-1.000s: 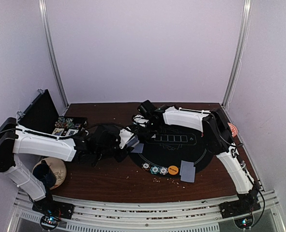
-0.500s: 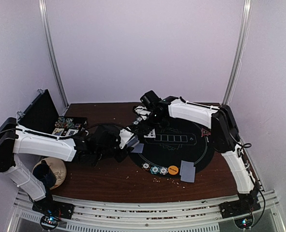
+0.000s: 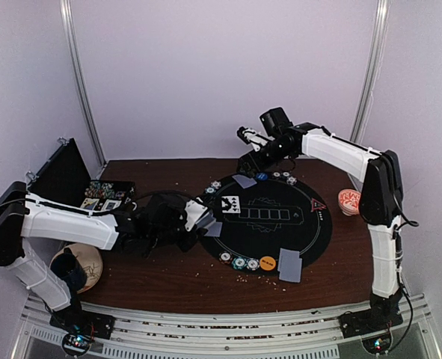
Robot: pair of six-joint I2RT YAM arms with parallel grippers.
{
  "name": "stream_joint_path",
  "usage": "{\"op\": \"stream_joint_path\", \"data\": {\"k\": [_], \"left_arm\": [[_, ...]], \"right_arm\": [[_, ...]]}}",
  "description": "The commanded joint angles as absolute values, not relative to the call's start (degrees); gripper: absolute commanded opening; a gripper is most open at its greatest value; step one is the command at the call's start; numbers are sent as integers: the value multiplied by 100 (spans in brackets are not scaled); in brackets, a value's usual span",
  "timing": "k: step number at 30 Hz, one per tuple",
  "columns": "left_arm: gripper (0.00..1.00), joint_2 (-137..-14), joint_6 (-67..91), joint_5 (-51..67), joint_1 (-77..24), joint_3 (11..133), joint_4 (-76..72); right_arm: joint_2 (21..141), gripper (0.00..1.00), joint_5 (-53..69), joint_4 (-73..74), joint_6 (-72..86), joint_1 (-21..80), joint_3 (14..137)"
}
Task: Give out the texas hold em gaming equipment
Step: Flop the poker card in the community card area, then adjust the poker card in the community card area.
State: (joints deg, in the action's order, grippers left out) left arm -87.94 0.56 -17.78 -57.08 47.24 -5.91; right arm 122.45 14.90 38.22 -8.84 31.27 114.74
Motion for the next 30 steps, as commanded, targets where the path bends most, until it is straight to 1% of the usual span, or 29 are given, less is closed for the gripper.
{"op": "stream_joint_path", "data": {"k": [1, 7, 13, 18, 30], "left_arm": [[18, -8843, 73, -1714, -5691, 4794, -785], [18, -8816, 65, -1706, -5687, 4781, -791], [18, -8797, 64, -1688, -5687, 4781, -790], [18, -8801, 62, -1682, -5687, 4778, -791], [18, -8871, 47, -1670, -5687, 4790, -800]], "right_arm": [[12781, 95, 2177, 3730, -849, 3177, 11619], [13739, 95, 2752, 3828, -620, 3089, 12480], [13886, 96, 2871, 3328, -584, 3059, 12423], [14267, 96, 2873, 3408, -548, 3003, 12751], [14861, 96, 3215, 3080, -268, 2851, 12858]]}}
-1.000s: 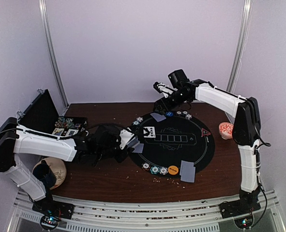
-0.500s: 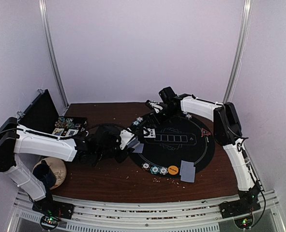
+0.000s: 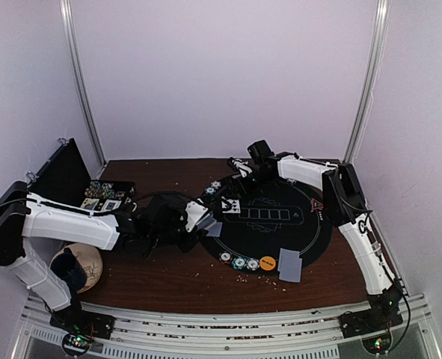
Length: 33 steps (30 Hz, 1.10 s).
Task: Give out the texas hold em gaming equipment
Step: Adjust the poker card in the community card area.
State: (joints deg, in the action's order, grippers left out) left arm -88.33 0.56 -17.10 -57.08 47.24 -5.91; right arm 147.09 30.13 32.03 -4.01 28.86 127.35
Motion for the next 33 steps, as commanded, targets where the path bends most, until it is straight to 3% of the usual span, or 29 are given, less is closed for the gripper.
{"op": "stream_joint_path", "data": {"k": [1, 17, 33], "left_arm": [[18, -8876, 49, -1670, -5687, 4790, -800], [18, -8947, 36, -1672, -5691, 4805, -811], [18, -8943, 36, -1662, -5687, 4815, -803]], "right_arm": [[14896, 96, 3252, 3096, -265, 2860, 12864], [14370, 88, 4007, 3292, -431, 2882, 11857], [14269, 85, 4193, 3693, -760, 3053, 11767]]}}
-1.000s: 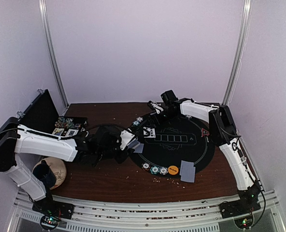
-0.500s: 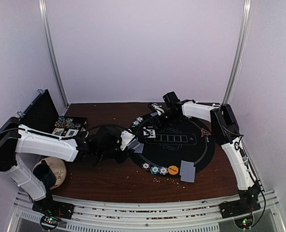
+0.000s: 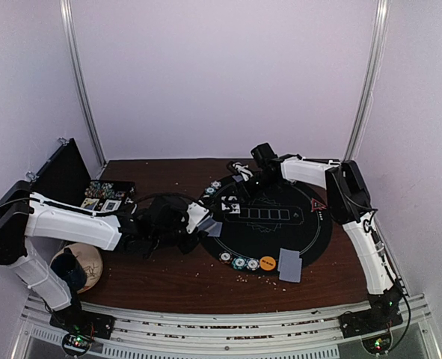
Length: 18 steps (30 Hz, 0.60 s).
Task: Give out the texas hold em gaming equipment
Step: Adjust the poker card in the community card area.
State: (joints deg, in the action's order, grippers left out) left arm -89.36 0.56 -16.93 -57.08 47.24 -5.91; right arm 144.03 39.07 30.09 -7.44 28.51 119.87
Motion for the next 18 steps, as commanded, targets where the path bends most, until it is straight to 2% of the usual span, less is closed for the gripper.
{"op": "stream_joint_path", "data": {"k": [1, 13, 18], "left_arm": [[18, -8947, 36, -1667, -5687, 4806, -800], [18, -8947, 41, -1652, -5687, 4816, -798], [18, -8947, 36, -1675, -5687, 4824, -782]], "right_arm": [[14261, 85, 4207, 3727, -783, 3064, 11767], [13942, 85, 3793, 3549, -606, 3099, 11489], [13720, 88, 3903, 3771, -571, 2988, 11886]]}}
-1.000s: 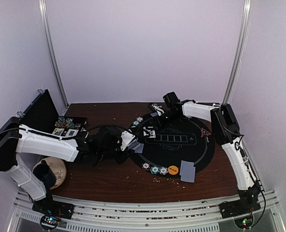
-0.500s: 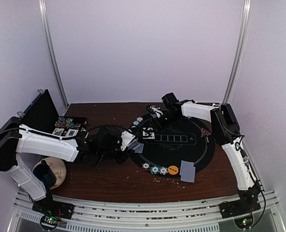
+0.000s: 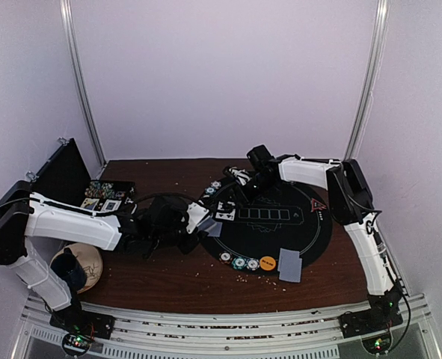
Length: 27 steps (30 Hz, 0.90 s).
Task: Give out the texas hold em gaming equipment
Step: Adjust the poker card in the community card area, then pick up the poker card from the face-down deck piles.
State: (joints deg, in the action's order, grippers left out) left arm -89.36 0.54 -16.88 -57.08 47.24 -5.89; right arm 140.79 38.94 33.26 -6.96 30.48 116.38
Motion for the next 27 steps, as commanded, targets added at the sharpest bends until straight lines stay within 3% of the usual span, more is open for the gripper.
{"op": "stream_joint_path", "data": {"k": [1, 9, 15, 27], "left_arm": [[18, -8954, 30, -1673, -5687, 4825, -776], [18, -8967, 36, -1683, -5691, 4825, -782], [18, -8930, 37, -1656, -5687, 4808, -811], [18, -8798, -32, -1371, -5695, 4717, -939]], "right_arm": [[13622, 89, 3969, 3797, -565, 2954, 11954], [12565, 92, 4716, 3839, -699, 2882, 11702], [11951, 92, 5633, 3547, -747, 3096, 10518], [12148, 91, 5917, 3612, -758, 3652, 10044]]}}
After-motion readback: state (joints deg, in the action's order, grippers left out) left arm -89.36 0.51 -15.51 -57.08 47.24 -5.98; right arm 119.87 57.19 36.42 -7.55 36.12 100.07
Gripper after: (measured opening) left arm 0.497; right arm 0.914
